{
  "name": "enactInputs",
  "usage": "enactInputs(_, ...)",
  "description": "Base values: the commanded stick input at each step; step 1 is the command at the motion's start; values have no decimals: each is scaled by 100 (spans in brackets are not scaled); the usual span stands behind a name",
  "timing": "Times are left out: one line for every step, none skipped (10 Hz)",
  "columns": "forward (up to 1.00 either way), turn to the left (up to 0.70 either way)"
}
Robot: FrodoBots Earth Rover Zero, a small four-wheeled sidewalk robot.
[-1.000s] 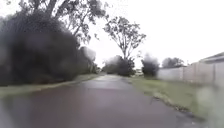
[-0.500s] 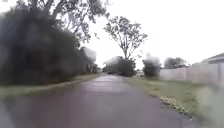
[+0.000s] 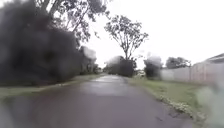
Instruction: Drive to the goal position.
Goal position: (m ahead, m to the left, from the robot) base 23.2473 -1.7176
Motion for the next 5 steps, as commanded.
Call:
enactInputs(85,0)
enactInputs(85,0)
enactInputs(85,0)
enactInputs(85,0)
enactInputs(85,0)
